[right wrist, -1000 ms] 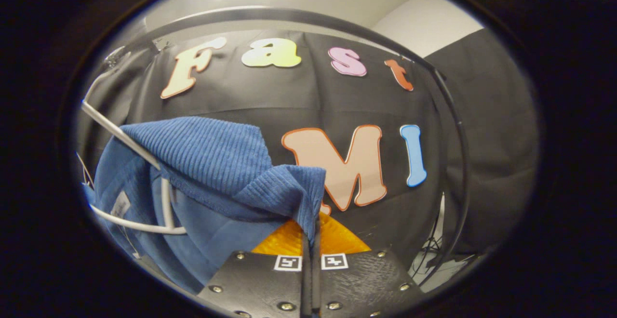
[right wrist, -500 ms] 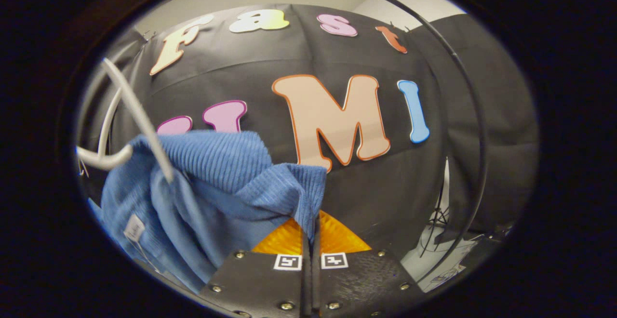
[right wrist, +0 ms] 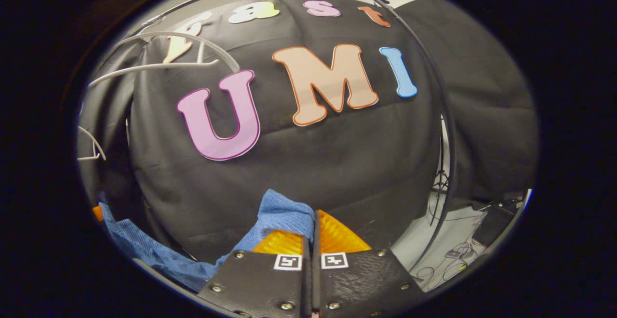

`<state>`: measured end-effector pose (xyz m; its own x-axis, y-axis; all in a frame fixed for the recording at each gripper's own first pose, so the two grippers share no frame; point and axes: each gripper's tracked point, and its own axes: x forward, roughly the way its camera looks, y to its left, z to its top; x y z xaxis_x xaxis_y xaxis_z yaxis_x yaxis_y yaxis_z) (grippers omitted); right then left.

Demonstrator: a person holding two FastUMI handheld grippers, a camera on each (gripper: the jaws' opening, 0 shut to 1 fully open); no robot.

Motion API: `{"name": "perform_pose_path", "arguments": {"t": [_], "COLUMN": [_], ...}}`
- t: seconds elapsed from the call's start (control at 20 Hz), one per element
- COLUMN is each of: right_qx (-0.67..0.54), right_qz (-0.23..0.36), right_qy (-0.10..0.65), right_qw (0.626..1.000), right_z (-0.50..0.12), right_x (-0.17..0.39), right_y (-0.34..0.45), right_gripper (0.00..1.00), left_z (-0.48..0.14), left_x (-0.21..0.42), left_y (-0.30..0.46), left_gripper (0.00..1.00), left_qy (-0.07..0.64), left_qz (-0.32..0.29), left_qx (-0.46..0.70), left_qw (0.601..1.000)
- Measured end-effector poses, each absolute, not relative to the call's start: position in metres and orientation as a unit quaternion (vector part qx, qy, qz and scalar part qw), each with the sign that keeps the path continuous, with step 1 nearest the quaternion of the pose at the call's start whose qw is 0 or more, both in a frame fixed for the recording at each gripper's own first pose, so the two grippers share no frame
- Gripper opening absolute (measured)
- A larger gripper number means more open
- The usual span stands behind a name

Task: Grasp the clothes on the hanger with both hands and then place them into the laundry hamper below.

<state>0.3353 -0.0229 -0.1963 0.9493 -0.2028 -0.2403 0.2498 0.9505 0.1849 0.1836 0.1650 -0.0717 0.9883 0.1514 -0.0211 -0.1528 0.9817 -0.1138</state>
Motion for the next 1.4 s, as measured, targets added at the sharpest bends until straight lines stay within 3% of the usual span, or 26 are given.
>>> {"name": "perform_pose_path", "arguments": {"t": [0.1, 0.4, 0.8, 1.05, 1.1, 1.15, 1.4], "right_qx": [0.111, 0.115, 0.119, 0.111, 0.111, 0.113, 0.112], "right_qz": [-0.110, -0.076, -0.076, -0.052, -0.047, -0.040, -0.023], "right_qy": [0.104, 0.099, 0.088, 0.051, 0.043, 0.037, 0.015], "right_qw": [0.982, 0.986, 0.986, 0.991, 0.992, 0.992, 0.993], "right_z": [-0.187, -0.158, -0.124, -0.083, -0.076, -0.069, -0.048], "right_x": [0.312, 0.246, 0.167, 0.148, 0.148, 0.149, 0.150], "right_y": [-0.015, 0.006, -0.001, 0.008, 0.010, 0.013, 0.016], "right_gripper": [0.04, 0.01, 0.00, 0.00, 0.05, 0.01, 0.01], "left_z": [-0.068, -0.056, -0.014, 0.007, 0.010, 0.014, 0.034], "left_x": [0.169, 0.131, 0.088, 0.087, 0.088, 0.089, 0.104], "left_y": [0.168, 0.153, 0.085, 0.048, 0.040, 0.031, -0.006], "left_gripper": [0.01, 0.01, 0.01, 0.02, 0.01, 0.01, 0.01], "left_qy": [-0.007, -0.030, -0.064, -0.077, -0.079, -0.082, -0.101], "left_qz": [0.086, 0.081, 0.020, 0.001, -0.002, -0.007, -0.028], "left_qx": [-0.060, -0.076, -0.060, -0.061, -0.057, -0.055, -0.044], "left_qw": [0.994, 0.993, 0.996, 0.995, 0.995, 0.995, 0.994]}}
